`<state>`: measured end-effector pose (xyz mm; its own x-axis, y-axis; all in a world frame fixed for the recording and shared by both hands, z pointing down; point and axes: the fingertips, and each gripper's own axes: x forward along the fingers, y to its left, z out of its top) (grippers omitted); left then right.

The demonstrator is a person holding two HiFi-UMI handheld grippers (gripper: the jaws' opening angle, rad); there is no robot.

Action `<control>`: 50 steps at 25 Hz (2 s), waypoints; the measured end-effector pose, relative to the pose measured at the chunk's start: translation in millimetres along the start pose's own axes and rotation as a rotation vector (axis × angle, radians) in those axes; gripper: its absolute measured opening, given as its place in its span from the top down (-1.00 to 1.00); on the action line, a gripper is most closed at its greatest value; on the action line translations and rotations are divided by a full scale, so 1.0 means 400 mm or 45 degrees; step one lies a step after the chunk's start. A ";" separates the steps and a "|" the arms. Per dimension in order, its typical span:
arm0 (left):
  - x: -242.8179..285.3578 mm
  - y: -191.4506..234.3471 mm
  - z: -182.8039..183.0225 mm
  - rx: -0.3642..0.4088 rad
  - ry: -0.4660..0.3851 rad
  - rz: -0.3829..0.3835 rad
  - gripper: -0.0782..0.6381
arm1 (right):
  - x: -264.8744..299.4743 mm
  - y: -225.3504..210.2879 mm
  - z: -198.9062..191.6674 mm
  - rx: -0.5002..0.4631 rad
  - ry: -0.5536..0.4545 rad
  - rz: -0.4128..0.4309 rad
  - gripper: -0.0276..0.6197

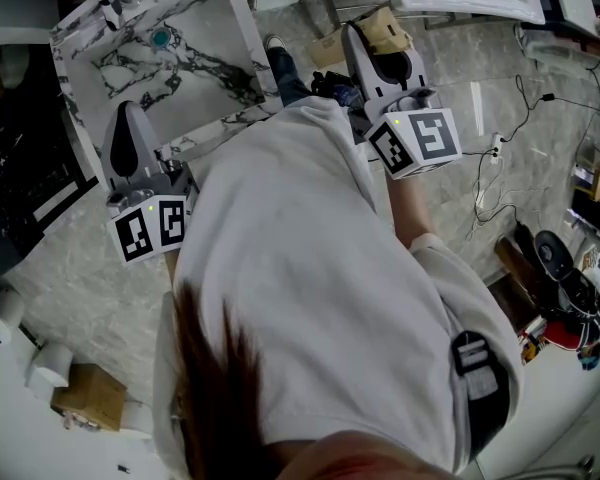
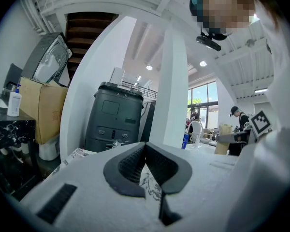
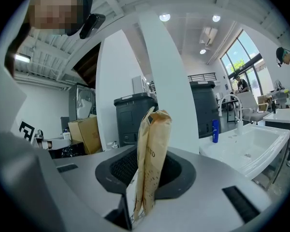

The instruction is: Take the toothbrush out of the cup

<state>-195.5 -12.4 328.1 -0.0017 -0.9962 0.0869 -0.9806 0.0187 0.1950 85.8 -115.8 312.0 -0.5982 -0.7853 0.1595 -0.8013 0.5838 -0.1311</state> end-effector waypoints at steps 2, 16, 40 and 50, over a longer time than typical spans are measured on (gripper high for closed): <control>-0.002 -0.001 -0.005 0.007 0.007 -0.002 0.75 | -0.002 0.001 -0.006 0.006 0.006 -0.001 0.65; -0.009 -0.013 -0.030 0.004 0.044 -0.019 0.75 | -0.017 -0.005 -0.040 0.033 0.047 -0.024 0.65; -0.014 -0.057 -0.061 -0.029 0.096 -0.050 0.75 | -0.027 0.013 -0.041 0.004 0.116 0.033 0.65; -0.041 -0.092 -0.055 -0.008 0.081 -0.036 0.75 | -0.050 0.008 -0.049 0.017 0.128 0.101 0.65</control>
<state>-155.1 5.2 341.2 0.0389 -0.9889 0.1433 -0.9788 -0.0089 0.2047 95.1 -94.2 327.7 -0.6581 -0.7119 0.2452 -0.7517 0.6397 -0.1603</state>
